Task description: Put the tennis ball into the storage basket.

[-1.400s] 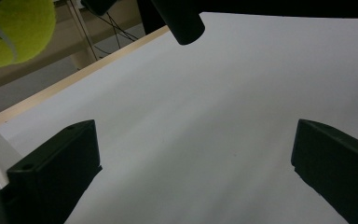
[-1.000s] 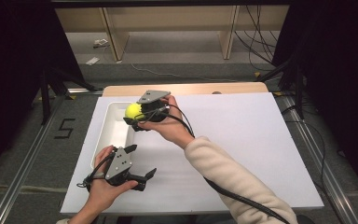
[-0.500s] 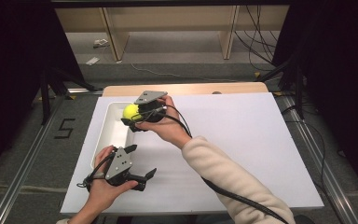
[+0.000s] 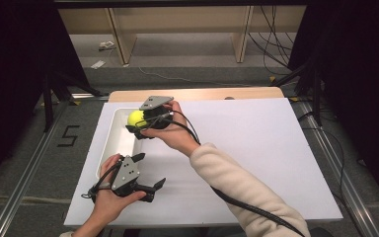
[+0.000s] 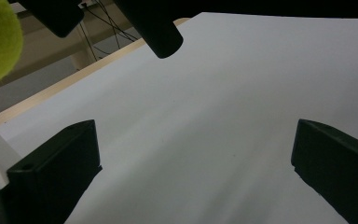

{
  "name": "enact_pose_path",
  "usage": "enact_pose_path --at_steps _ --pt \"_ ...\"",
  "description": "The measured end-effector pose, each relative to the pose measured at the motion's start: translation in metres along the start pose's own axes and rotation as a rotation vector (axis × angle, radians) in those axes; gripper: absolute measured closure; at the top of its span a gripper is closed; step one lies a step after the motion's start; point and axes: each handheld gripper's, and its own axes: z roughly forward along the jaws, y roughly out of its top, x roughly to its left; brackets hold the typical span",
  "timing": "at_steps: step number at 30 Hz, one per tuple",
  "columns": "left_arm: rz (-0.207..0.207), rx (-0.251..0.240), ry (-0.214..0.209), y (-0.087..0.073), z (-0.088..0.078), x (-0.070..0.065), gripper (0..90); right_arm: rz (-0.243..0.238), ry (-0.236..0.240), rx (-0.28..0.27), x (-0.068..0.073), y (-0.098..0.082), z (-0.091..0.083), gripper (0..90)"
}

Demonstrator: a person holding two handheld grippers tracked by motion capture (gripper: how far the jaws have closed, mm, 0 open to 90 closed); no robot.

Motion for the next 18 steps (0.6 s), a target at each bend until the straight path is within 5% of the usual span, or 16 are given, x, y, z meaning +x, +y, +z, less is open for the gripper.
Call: enact_pose_path --at_steps 18 --pt "0.003 0.0 0.0 0.0001 -0.0001 0.0001 0.8 0.003 -0.004 0.012 -0.0029 0.0 0.006 26.0"
